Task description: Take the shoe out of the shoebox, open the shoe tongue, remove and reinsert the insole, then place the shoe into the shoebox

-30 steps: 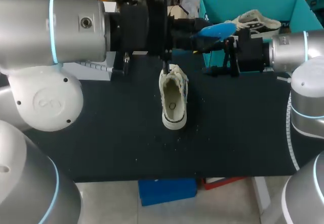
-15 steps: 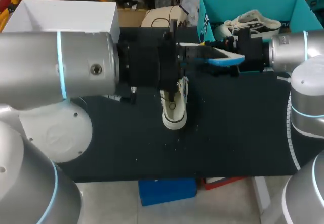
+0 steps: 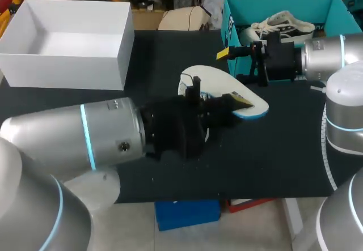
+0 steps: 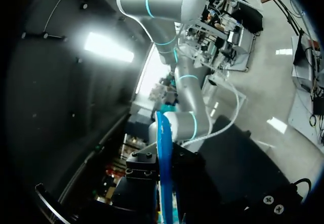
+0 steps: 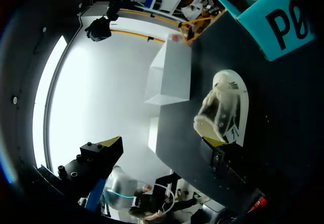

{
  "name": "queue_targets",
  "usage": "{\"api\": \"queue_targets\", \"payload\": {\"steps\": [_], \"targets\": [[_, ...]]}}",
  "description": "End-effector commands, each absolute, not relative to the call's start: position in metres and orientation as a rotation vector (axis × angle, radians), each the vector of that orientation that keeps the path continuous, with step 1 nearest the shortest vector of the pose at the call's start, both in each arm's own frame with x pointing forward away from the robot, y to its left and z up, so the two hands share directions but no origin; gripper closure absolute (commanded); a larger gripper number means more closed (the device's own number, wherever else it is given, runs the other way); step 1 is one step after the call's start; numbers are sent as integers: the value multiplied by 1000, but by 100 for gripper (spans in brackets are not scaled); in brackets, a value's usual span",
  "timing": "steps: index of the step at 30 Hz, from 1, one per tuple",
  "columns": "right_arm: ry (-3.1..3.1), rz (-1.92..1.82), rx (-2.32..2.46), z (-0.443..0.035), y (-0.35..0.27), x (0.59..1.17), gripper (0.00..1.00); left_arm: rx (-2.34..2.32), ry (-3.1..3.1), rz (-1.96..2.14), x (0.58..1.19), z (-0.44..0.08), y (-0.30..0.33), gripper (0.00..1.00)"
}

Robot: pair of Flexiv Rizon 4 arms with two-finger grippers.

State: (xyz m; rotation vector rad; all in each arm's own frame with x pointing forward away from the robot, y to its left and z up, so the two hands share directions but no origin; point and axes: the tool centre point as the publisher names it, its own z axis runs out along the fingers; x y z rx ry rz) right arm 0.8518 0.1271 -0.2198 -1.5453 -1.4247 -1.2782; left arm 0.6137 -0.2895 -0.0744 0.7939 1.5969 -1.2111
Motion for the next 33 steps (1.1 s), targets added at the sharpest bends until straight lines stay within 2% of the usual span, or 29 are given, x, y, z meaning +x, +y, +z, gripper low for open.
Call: {"api": "queue_targets", "payload": {"steps": [1, 10, 22, 33], "targets": [[-1423, -1281, -1546, -221, 128, 852, 0, 879, 1430, -1410, 606, -98, -276, 100], [-1423, -1281, -1546, -221, 128, 852, 0, 879, 1430, -1410, 606, -98, -276, 100], [-1423, -1281, -1546, -221, 128, 852, 0, 761, 1604, -1529, 586, -211, -289, 100], [-1423, -1281, -1546, -221, 128, 852, 0, 914, 1542, -1460, 580, -228, -289, 100]]}}
